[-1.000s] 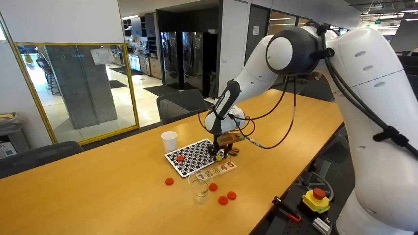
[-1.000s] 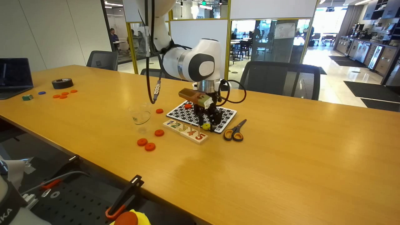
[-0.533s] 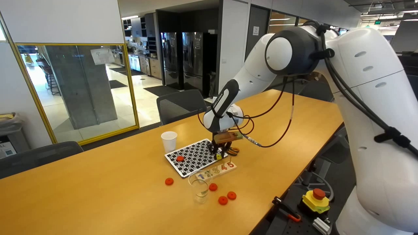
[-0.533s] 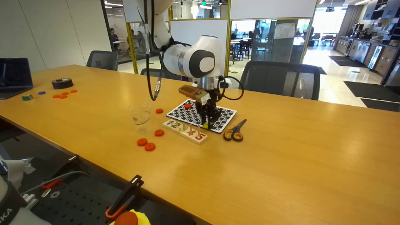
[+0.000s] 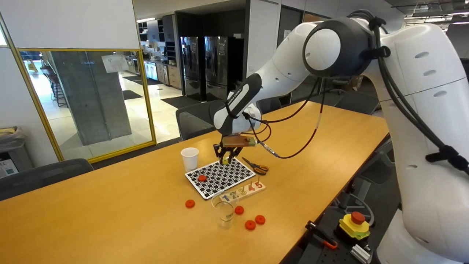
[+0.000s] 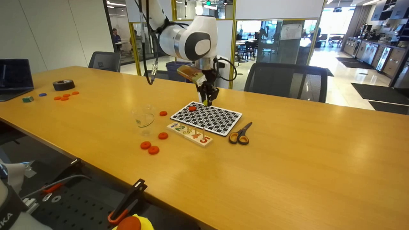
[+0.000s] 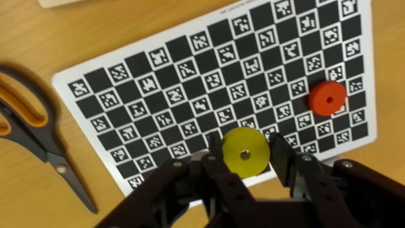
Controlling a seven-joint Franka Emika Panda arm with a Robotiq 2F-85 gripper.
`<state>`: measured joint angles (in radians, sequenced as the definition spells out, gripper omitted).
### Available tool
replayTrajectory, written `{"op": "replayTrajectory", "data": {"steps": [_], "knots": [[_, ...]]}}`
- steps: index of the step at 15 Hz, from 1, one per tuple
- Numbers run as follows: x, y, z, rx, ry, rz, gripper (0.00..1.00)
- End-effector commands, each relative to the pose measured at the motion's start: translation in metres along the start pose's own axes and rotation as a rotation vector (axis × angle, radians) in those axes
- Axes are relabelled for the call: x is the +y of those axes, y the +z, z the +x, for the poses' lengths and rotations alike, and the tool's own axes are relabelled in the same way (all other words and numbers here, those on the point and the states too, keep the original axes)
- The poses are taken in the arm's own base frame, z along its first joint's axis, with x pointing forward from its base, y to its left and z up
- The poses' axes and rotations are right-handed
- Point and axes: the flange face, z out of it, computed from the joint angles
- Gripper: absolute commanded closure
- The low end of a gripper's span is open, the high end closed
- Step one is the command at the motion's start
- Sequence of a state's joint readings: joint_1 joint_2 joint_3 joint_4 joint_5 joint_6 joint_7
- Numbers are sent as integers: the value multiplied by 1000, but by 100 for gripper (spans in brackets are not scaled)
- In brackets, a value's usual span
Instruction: Place the yellow rings inside the white cup, put the orange rings in the clear cup
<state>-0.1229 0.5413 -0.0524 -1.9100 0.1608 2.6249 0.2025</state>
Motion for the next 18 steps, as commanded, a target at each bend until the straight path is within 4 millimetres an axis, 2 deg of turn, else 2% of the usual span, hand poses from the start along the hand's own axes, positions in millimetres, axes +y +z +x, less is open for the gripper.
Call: {"op": "replayTrajectory", "data": {"steps": [1, 4, 9, 18], "knots": [[-38, -19, 25, 46, -7, 34, 81], [-65, -27, 42, 52, -23, 54, 81], [-94, -29, 66, 48, -28, 65, 81], [-124, -16, 94, 19, -17, 64, 81]]}}
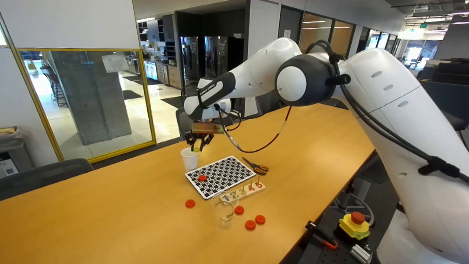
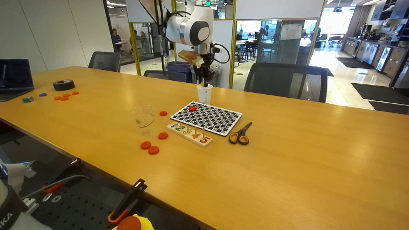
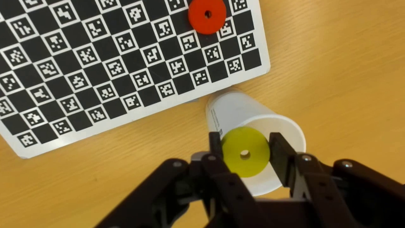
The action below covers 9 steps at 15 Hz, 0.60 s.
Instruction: Place the yellow rings inside the white cup, put the orange rings in the clear cup
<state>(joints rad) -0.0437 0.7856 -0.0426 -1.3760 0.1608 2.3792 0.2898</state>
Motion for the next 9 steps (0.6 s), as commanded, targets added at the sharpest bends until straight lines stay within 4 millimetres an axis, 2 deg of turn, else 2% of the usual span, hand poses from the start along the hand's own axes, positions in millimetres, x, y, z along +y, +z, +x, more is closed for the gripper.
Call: {"op": "replayTrajectory", "data": {"steps": [1, 5, 6, 7, 8, 9], "knots": [[-14, 2, 17, 1, 17, 5, 81], [-17, 8, 26, 4, 41, 8, 81], [-17, 9, 27, 4, 52, 7, 71], [-16, 11, 28, -3, 61, 2, 34], [-16, 11, 28, -4, 68, -8, 32], [-16, 12, 28, -2, 74, -16, 27]]}}
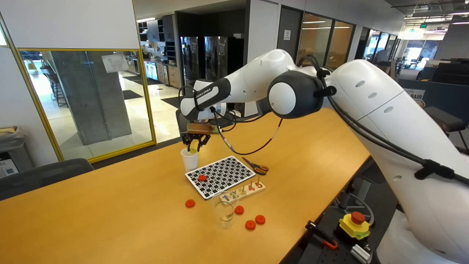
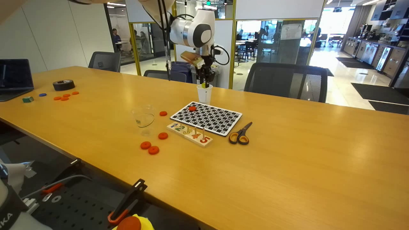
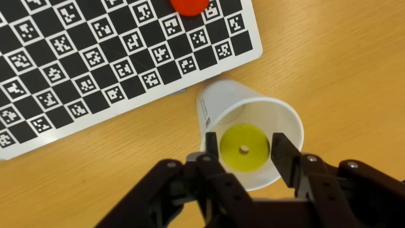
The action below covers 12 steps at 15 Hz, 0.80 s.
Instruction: Place the yellow rings inside the white cup, put the orange rings in the clear cup
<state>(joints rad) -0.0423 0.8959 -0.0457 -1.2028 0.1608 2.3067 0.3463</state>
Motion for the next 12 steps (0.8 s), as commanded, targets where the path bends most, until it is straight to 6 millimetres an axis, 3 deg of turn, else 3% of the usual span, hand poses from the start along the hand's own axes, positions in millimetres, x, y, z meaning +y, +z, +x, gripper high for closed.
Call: {"op": "replayTrajectory", "data": {"steps": [1, 4, 7, 12], "knots": [[-6, -4, 9, 17, 35, -21, 19], [-7, -9, 0, 42, 44, -49, 0], [-7, -15, -17, 42, 26, -74, 0], [-5, -12, -70, -21, -30, -62, 0]]}}
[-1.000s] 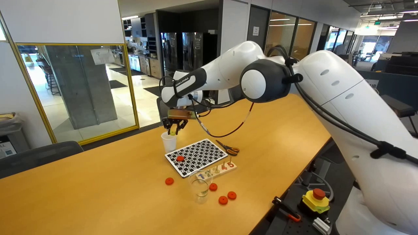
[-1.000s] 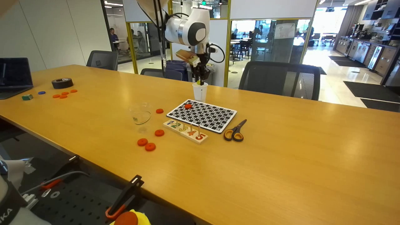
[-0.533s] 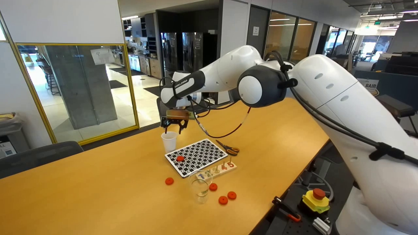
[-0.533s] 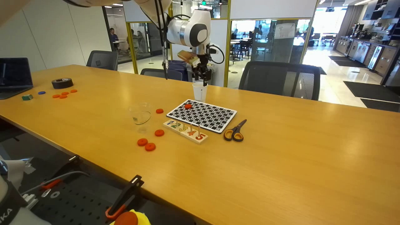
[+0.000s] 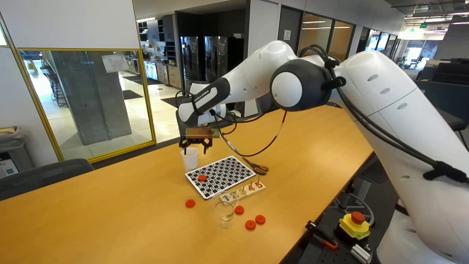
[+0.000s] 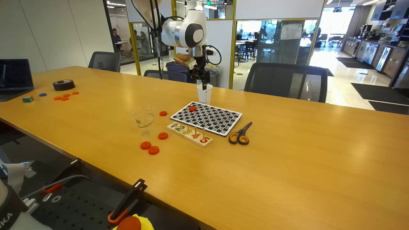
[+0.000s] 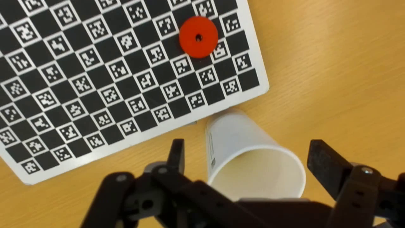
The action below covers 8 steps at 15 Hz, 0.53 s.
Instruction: Place the yellow rings inside the white cup, put the orange rings in the clear cup
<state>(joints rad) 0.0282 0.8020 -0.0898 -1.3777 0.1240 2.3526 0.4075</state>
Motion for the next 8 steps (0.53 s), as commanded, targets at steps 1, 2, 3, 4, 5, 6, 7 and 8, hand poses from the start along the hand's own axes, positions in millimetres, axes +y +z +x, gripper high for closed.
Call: {"op": "replayTrajectory", "data": {"steps": [1, 2, 3, 4, 5, 6, 7, 8], "knots": [[6, -12, -45, -18, -40, 4, 0], [8, -10, -55, -18, -45, 2, 0], [10, -6, -64, -24, -50, -2, 0], [11, 4, -72, -43, -52, -10, 0], [14, 11, -79, -54, -51, -22, 0], [16, 19, -85, -66, -50, -33, 0], [17, 29, -89, -72, -46, -43, 0], [19, 39, -92, -78, -42, -50, 0]]}}
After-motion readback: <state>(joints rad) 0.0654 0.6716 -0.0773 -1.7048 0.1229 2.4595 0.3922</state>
